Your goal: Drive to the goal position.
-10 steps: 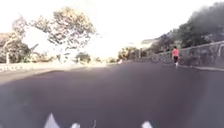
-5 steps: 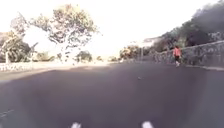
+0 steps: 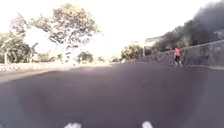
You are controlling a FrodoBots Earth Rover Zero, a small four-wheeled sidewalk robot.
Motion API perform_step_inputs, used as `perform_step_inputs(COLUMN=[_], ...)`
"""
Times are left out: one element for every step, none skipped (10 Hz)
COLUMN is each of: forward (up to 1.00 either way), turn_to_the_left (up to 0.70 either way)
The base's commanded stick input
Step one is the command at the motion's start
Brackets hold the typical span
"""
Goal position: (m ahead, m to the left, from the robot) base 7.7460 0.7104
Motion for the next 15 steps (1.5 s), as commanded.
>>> perform_step_inputs(forward=[0.85, 0.85, 0.85, 0.85, 0.85, 0.85, 0.85, 0.85, 0.85, 0.85, 0.85, 0.85, 0.85, 0.85, 0.85], turn_to_the_left=[0.00, 0.00, 0.00, -0.32, -0.33, -0.34, -0.34, -0.34, -0.34, -0.26, -0.17, -0.01, -0.13, -0.25, -0.31])
